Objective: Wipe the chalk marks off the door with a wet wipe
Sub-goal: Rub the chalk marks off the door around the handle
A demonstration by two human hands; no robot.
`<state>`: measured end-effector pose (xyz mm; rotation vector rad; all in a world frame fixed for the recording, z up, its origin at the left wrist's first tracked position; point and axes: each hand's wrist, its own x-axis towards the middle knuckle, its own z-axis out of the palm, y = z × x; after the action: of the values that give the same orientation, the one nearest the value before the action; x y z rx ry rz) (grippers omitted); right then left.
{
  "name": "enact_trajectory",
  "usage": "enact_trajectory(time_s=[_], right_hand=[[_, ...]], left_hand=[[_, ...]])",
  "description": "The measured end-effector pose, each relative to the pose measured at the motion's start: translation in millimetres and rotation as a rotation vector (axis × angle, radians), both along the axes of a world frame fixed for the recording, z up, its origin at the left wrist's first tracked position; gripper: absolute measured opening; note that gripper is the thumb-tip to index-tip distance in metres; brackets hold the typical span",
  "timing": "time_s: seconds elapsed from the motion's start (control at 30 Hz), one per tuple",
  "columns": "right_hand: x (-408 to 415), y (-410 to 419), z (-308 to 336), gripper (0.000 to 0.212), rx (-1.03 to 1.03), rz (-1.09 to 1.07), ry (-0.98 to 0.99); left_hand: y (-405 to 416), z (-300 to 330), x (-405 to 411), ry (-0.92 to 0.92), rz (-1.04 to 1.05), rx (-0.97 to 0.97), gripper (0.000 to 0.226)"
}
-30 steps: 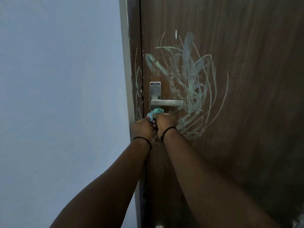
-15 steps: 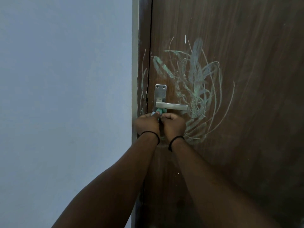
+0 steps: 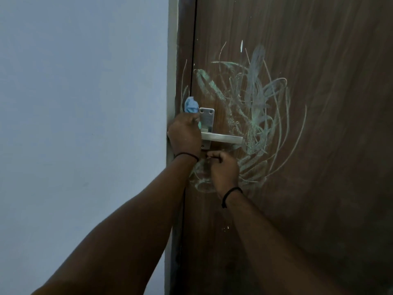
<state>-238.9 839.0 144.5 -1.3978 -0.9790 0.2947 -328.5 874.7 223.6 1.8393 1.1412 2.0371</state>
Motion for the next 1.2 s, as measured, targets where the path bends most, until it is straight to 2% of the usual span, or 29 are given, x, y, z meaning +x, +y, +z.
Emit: enact_trajectory(time_s=[0.23, 0.37, 0.47, 0.6, 0.7, 0.77, 0.83, 0.93, 1.0, 1.07, 1.13, 1.2], right_hand=[[-14, 5, -5, 0.018, 0.018, 0.022, 0.054], [-19, 6, -5, 0.016, 0.013, -0.030, 0.078], [-18, 6, -5, 0.019, -0.011, -0.042, 0.044], [-14, 2, -4, 0.008, 0.091, -0.098, 0.252], [-14, 1, 0, 0.008, 0.183, -0.125, 0.385], [-16, 0, 0, 0.009, 0.177, -0.102, 0.254], [-17, -4, -2, 0.019, 0.149, -0.054, 0.083], [-6, -9, -2, 0.024, 0.110, 0.031, 0.037], [0, -11, 1, 0.021, 0.083, 0.090, 0.133], [2, -11, 3, 0.019, 0.087, 0.117, 0.204], [1, -12, 5, 0.020, 0.126, 0.117, 0.265], [2, -12, 6, 0.018, 0.173, 0.131, 0.399]], left_hand=[[-7, -53, 1, -0.001, -0.015, -0.196, 0.016], [-11, -56, 1, -0.108, -0.073, -0.403, 0.016], [-12, -59, -1, -0.047, -0.150, -0.494, 0.017], [-16, -69, 1, -0.225, -0.382, -0.653, 0.018], [-21, -70, 8, -0.352, -0.537, -0.692, 0.019], [-21, -69, 9, -0.354, -0.569, -0.677, 0.020], [-18, -69, 8, -0.359, -0.631, -0.698, 0.021], [-14, -72, 2, -0.359, -0.759, -0.783, 0.023], [-15, -76, 1, -0.273, -0.758, -0.773, 0.022], [-18, -79, 2, -0.196, -0.673, -0.676, 0.018], [-22, -78, 3, -0.200, -0.544, -0.603, 0.016], [-25, -72, 3, -0.232, -0.476, -0.612, 0.026]])
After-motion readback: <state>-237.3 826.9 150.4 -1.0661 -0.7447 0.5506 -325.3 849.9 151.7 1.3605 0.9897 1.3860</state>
